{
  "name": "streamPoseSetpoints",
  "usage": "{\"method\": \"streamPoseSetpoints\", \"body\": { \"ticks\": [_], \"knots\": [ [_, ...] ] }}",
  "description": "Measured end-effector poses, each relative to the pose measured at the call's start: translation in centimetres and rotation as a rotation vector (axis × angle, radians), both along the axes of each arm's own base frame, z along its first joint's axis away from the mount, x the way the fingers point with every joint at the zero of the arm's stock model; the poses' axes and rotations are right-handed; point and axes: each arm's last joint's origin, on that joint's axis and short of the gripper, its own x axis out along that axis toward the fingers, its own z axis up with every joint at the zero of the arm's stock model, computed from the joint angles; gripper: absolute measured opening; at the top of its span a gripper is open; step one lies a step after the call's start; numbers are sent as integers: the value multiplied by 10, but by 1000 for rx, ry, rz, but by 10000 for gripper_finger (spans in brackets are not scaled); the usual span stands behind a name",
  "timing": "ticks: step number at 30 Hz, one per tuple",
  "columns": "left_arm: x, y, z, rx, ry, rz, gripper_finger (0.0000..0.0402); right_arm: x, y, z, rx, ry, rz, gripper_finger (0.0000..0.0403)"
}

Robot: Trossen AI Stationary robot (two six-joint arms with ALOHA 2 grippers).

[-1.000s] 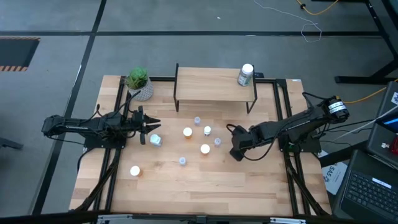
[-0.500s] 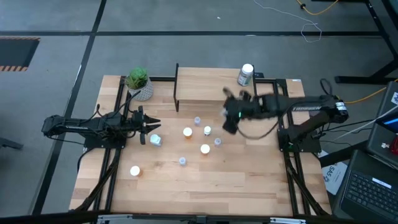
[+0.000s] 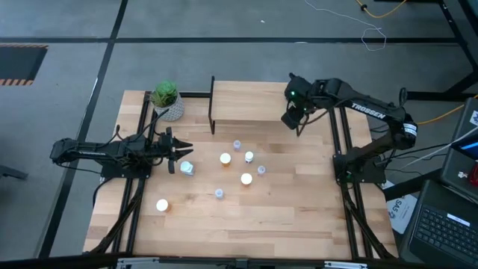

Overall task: Pick and place medicine bottles onto shelf by color
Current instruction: Put the transparent pill bottle on the shelf

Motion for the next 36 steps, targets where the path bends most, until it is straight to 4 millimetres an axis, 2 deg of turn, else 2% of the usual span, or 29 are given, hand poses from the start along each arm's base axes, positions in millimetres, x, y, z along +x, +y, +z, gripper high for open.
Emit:
{"method": "streamPoseSetpoints", "body": {
  "ticks": [8, 16, 21, 25, 30, 36],
  "knots": [
    [0, 0, 0, 0, 0, 0, 98, -10, -20, -3, 29, -10, -54, 148],
    [0, 0, 0, 0, 0, 0, 98, -15, -29, -4, 61, -26, -58, 193],
    [0, 0, 0, 0, 0, 0, 98, -14, -34, -2, 38, -55, -63, 204],
    [0, 0, 0, 0, 0, 0, 98, -14, -36, 10, 13, -98, -60, 205],
    [0, 0, 0, 0, 1, 0, 98, -9, -28, 37, 91, -250, 19, 206],
    [0, 0, 0, -1, 0, 0, 98, 17, 7, 48, 245, -433, 353, 206]
  ]
}}
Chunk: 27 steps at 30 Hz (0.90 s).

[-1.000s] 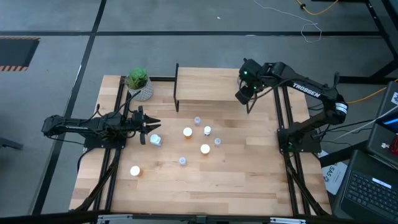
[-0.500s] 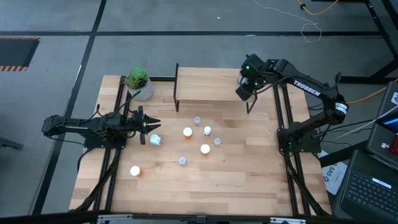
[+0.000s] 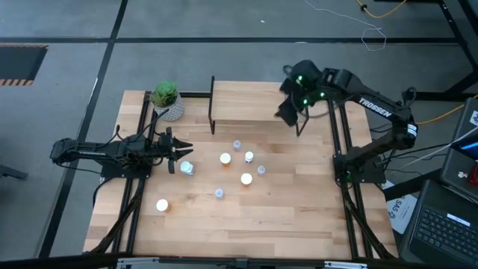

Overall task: Pick and place medicine bottles onto shelf by color
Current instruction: Put the transparent pill bottle on the shelf

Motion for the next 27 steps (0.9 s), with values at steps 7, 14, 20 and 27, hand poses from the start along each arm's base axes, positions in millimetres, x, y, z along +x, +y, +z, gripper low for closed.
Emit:
{"method": "streamPoseSetpoints", "body": {
  "ticks": [7, 14, 20, 27],
  "knots": [
    [0, 0, 0, 0, 0, 0, 98, 30, 63, -24, -42, -71, 395, 206],
    [0, 0, 0, 0, 0, 0, 98, 50, 101, -85, -172, -111, 420, 206],
    [0, 0, 0, 0, 1, 0, 98, 46, 115, -143, -185, -131, 461, 206],
    [0, 0, 0, 0, 4, 0, 98, 35, 126, -183, -198, -202, 492, 207]
  ]
}}
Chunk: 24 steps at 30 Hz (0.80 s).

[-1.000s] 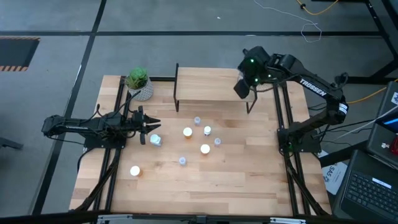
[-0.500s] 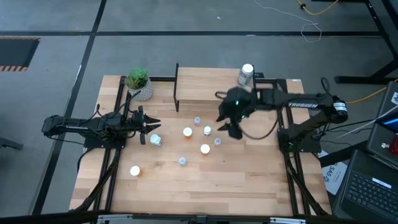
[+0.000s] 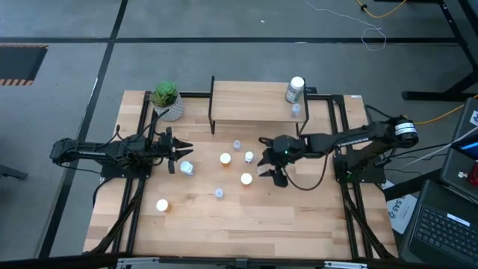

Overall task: Pick and place medicine bottles onto shelf by color
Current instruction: Put the transparent pill bottle on the shelf

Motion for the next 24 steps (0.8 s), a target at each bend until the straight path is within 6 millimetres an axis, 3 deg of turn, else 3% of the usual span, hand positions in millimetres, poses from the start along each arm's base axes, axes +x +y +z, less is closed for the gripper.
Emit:
{"method": "streamPoseSetpoints", "body": {
  "ticks": [4, 9, 18, 24],
  "knots": [
    [0, 0, 0, 0, 0, 0, 98, 3, 9, 4, 0, -61, 26, 207],
    [0, 0, 0, 0, 0, 0, 98, 19, 22, 39, -96, -122, -18, 207],
    [0, 0, 0, 0, 0, 0, 98, 32, 22, 45, -191, 222, -88, 207],
    [0, 0, 0, 0, 0, 0, 98, 32, 22, 49, -162, 236, -123, 207]
  ]
}}
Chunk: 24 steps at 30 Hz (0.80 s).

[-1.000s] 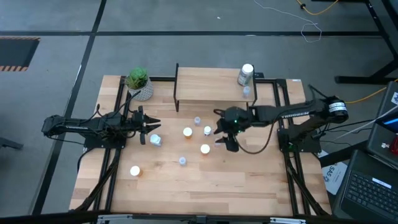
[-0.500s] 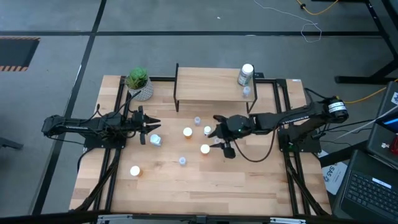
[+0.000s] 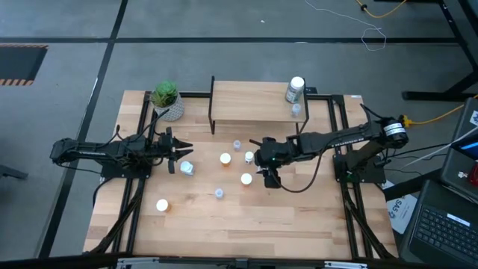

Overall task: Pick and place medicine bottles onto shelf by color
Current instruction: Put the transparent pill bottle on the shelf

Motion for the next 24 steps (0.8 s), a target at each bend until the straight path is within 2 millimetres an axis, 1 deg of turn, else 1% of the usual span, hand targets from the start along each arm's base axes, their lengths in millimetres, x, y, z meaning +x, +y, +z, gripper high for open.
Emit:
{"method": "streamPoseSetpoints", "body": {
  "ticks": [3, 7, 13, 19, 24],
  "knots": [
    [0, 0, 0, 0, 0, 0, 98, -5, -1, -6, -8, 57, 1, 207],
    [0, 0, 0, 0, 0, 0, 98, -12, -3, -24, -16, 121, -3, 207],
    [0, 0, 0, 0, 0, 0, 98, -11, -3, -43, -29, 60, -15, 206],
    [0, 0, 0, 0, 2, 0, 98, -14, -5, -54, -75, 83, -43, 206],
    [0, 0, 0, 0, 2, 0, 98, -8, -4, -69, -61, 114, -31, 206]
  ]
}}
